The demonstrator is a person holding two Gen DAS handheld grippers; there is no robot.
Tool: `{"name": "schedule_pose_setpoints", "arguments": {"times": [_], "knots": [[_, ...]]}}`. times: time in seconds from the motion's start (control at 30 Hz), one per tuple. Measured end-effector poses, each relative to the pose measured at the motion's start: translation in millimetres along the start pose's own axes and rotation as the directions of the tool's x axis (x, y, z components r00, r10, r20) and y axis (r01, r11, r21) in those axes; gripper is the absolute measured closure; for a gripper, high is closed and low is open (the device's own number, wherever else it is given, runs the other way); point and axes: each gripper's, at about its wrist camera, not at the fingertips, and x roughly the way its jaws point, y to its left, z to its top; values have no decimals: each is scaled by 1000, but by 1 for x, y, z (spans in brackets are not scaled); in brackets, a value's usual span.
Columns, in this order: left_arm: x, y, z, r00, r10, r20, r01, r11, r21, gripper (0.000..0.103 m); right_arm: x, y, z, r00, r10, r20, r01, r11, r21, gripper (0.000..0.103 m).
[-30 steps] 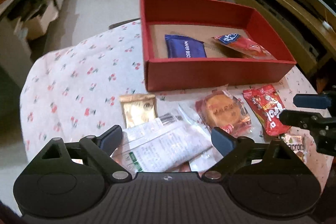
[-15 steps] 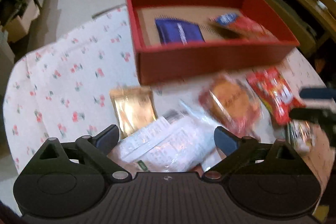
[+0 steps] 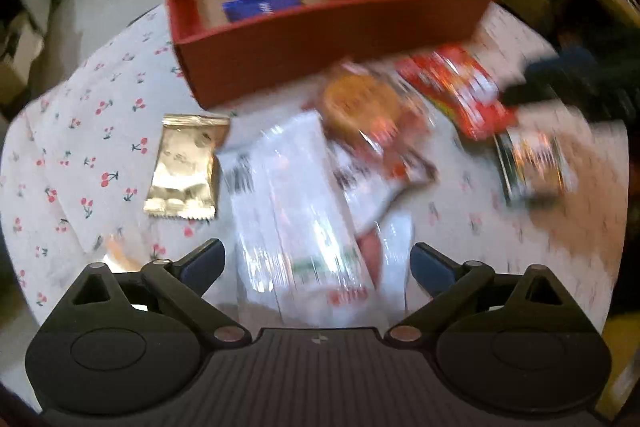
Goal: Organize snacks
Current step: 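Grasp the white bread bag with the left gripper while the right grasps the Kaprons wafer pack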
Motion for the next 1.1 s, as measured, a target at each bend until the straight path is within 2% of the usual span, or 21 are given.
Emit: {"name": "schedule_pose_setpoints", "arguments": {"times": [0.1, 0.2, 0.27, 0.33, 0.37, 0.47, 0.57, 0.6, 0.67, 0.7, 0.73, 0.83, 0.9, 1.0, 1.1], "knots": [[12, 9, 15, 1000, -20, -1, 20, 996, -89, 4, 1, -11, -1, 1000, -5, -8, 5, 1000, 7, 45], [25, 9, 19, 999, -41, -21, 38, 991, -125, 8, 1, -22, -8, 1000, -4, -22, 4, 1000, -8, 45], [24, 6, 19, 999, -31, -13, 29, 993, -112, 16, 0, -27, -14, 1000, -5, -30, 4, 999, -40, 45], [15, 2, 18, 999, -43, 3, 43, 995, -87, 33, 0, -31, -20, 999, 6, -46, -9, 996, -84, 45], [13, 1, 17, 999, -53, 5, 53, 995, -86, 36, 0, -31, -23, 999, 12, -52, -17, 995, -101, 45], [11, -1, 15, 999, -47, 6, 47, 995, -83, 41, 2, -25, -31, 993, 63, -99, -80, 980, -181, 45], [9, 0, 15, 998, -58, 11, 58, 994, -94, 44, 9, -7, -39, 986, 80, -146, -123, 940, -317, 42], [7, 1, 13, 998, -61, 11, 61, 993, -98, 44, 14, -2, -40, 984, 72, -165, -128, 925, -358, 39], [9, 1, 13, 999, -54, 1, 54, 994, -95, 40, 24, 5, -45, 978, 58, -201, -139, 899, -415, 38], [9, 1, 13, 999, -43, 1, 43, 995, -95, 33, 27, 4, -47, 980, 53, -194, -134, 893, -430, 32], [10, 0, 13, 999, -38, -1, 38, 995, -97, 25, 29, 4, -47, 981, 48, -188, -128, 887, -443, 30], [13, -4, 15, 1000, -19, -8, 18, 998, -65, 17, 31, -4, -41, 980, 71, -184, -143, 899, -413, 28], [14, -9, 16, 1000, -10, -8, 10, 999, -41, 14, 33, -7, -39, 978, 81, -192, -155, 899, -409, 25], [22, -11, 16, 1000, 6, -28, -7, 999, -33, 13, 47, -6, -44, 977, 23, -214, -115, 896, -428, 23], [22, -13, 15, 1000, 21, -18, -22, 999, -26, 15, 48, -11, -46, 978, 36, -203, -111, 922, -371, 23]]}}
